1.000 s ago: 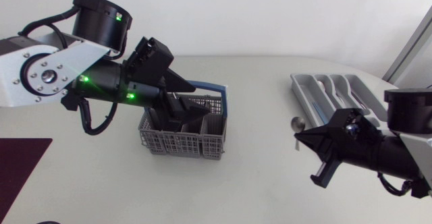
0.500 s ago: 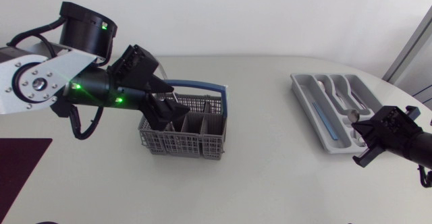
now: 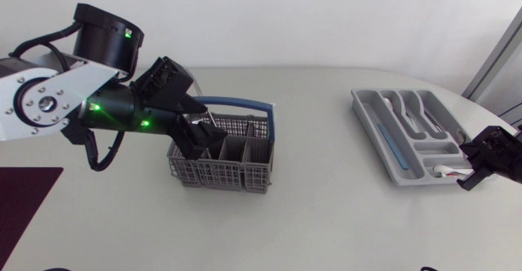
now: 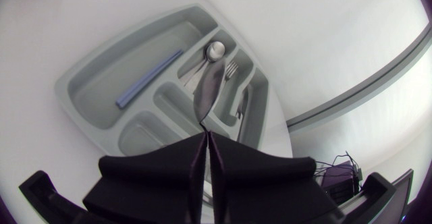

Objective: Unload the cutlery basket into the drawer organizer.

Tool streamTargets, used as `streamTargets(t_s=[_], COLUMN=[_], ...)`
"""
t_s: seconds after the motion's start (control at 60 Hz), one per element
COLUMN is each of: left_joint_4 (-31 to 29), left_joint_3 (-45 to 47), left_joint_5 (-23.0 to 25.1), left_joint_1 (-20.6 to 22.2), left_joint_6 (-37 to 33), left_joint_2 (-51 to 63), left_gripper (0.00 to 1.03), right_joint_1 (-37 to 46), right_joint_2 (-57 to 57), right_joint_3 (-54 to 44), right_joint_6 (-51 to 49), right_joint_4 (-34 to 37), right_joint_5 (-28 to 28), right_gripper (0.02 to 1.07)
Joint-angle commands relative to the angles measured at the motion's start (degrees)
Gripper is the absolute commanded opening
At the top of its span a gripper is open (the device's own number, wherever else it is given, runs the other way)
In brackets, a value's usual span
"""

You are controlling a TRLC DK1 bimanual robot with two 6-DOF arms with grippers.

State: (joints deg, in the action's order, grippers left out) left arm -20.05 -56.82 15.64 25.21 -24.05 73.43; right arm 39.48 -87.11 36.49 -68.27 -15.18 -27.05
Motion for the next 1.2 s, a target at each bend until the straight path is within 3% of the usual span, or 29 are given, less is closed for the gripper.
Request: streamTargets(t_s=[0.0, 0.55, 0.683, 0.8, 1.083, 1.183], left_joint_4=[-0.7, -1.3, -1.7, -1.7, -2.0, -2.1], left_joint_3=[1.7, 2.8, 2.9, 3.3, 4.1, 4.3], left_joint_5=[-0.9, -2.8, -3.1, -3.1, -3.6, -4.5], left_joint_1=[0.9, 2.5, 2.5, 2.3, 0.4, -0.8], left_joint_6=[-0.6, -0.6, -0.6, -0.6, -0.6, -0.3], left_joint_2=[-1.2, -1.9, -2.2, -2.7, -3.4, -4.2], left_gripper=[0.92, 0.92, 0.92, 0.92, 0.92, 0.92], right_joint_1=[1.6, 3.7, 3.6, 3.4, 3.2, 3.5], right_joint_2=[-5.2, -15.0, -15.4, -15.4, -13.1, -9.3], right_joint_3=[2.3, 1.2, -0.2, -1.5, -3.3, -3.4], right_joint_6=[-3.4, -15.0, -17.3, -18.3, -18.4, -15.9], right_joint_4=[-2.0, -11.7, -12.5, -12.7, -14.1, -13.3], right_joint_5=[-0.3, 3.5, 4.0, 4.2, 5.6, 5.6], right_gripper=[0.08, 0.12, 0.32, 0.40, 0.72, 0.78])
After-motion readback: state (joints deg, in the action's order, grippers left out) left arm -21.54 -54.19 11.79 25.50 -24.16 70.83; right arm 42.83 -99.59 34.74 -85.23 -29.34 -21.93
